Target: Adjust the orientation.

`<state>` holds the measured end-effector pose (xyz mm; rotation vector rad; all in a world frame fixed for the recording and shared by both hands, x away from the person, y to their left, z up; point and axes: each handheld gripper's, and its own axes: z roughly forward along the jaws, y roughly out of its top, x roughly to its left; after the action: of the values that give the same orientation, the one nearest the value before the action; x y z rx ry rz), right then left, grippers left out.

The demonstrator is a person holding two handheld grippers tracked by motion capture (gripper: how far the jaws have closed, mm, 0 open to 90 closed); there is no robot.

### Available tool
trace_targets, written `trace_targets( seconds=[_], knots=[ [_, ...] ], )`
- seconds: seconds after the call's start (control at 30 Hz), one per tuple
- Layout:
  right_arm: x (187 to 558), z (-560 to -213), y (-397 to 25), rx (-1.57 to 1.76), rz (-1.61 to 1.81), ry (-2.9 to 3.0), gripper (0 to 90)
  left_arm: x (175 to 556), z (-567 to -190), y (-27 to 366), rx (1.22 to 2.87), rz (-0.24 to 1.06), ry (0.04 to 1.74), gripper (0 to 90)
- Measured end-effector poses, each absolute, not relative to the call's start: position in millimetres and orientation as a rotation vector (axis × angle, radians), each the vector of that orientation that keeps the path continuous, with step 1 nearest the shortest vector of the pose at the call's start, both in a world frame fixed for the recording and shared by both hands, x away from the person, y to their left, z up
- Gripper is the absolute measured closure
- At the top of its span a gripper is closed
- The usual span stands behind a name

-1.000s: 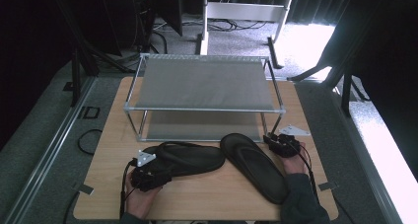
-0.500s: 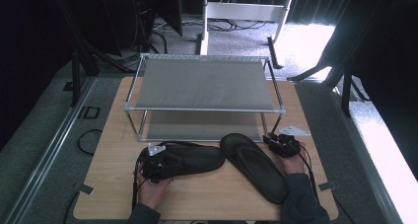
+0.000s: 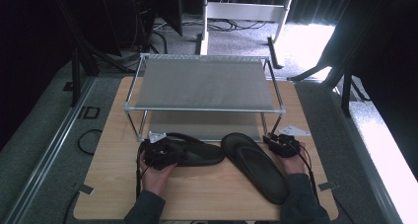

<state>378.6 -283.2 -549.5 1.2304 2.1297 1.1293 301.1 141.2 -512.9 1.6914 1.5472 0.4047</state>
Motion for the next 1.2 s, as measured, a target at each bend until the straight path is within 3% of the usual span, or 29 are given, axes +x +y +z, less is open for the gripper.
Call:
trace_targets(
  seconds=[0.47, 0.8, 1.2],
  knots=[
    [378.5, -549.6, -283.1, 1.231, 1.130, 2.130, 66.0, 288.5, -528.4, 139.9, 1.712, 0.393, 1.589, 13.1],
    [378.3, -549.7, -282.7, 1.228, 1.128, 2.134, 64.8, 292.0, -526.7, 131.8, 1.675, 0.404, 1.662, 7.3],
    [377.9, -549.9, -282.8, 1.222, 1.126, 2.139, 64.2, 298.2, -531.2, 117.1, 1.718, 0.415, 1.711, 11.9]
  ],
)
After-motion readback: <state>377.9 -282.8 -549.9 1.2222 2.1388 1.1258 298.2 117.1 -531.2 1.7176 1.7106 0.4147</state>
